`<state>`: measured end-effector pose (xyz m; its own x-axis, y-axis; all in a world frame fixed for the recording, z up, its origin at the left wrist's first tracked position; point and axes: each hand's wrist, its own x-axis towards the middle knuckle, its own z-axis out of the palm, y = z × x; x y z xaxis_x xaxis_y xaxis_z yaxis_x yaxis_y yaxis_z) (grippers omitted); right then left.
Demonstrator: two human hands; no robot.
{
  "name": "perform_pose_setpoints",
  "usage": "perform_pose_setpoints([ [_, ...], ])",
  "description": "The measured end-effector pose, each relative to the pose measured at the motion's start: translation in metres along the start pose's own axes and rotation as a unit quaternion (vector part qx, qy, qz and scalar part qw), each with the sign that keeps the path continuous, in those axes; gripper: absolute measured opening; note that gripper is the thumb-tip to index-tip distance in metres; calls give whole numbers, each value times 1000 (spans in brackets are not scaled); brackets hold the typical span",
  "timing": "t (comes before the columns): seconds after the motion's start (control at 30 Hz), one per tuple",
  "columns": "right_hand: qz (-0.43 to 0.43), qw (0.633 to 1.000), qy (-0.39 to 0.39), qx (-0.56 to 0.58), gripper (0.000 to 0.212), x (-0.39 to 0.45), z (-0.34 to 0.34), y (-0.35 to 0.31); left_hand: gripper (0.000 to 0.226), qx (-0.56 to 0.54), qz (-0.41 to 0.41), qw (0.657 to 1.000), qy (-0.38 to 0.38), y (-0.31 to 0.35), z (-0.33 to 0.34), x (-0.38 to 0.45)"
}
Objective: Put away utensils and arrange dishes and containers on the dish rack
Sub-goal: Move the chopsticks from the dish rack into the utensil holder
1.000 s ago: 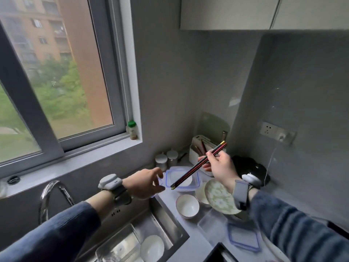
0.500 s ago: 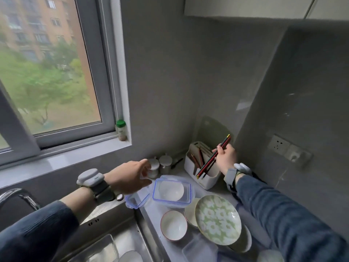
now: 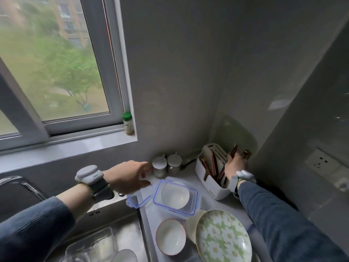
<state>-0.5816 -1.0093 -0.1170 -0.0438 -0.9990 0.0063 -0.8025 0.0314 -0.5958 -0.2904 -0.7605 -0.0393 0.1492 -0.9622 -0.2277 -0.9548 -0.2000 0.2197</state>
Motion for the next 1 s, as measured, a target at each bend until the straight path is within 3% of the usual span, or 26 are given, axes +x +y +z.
perform_pose_setpoints([
  [0.27, 0, 994, -92, -62, 39, 14, 16, 3, 35, -57, -30, 997, -32, 3, -1, -5],
  [0.6, -40, 985, -121, -116, 31, 23, 33, 11, 34, -51, -72, 995, -48, 0, -2, -19],
  [1.0, -52, 986, -144, -71, 21, 22, 26, -19, 31, -42, -100, 993, -44, -10, -21, -38],
])
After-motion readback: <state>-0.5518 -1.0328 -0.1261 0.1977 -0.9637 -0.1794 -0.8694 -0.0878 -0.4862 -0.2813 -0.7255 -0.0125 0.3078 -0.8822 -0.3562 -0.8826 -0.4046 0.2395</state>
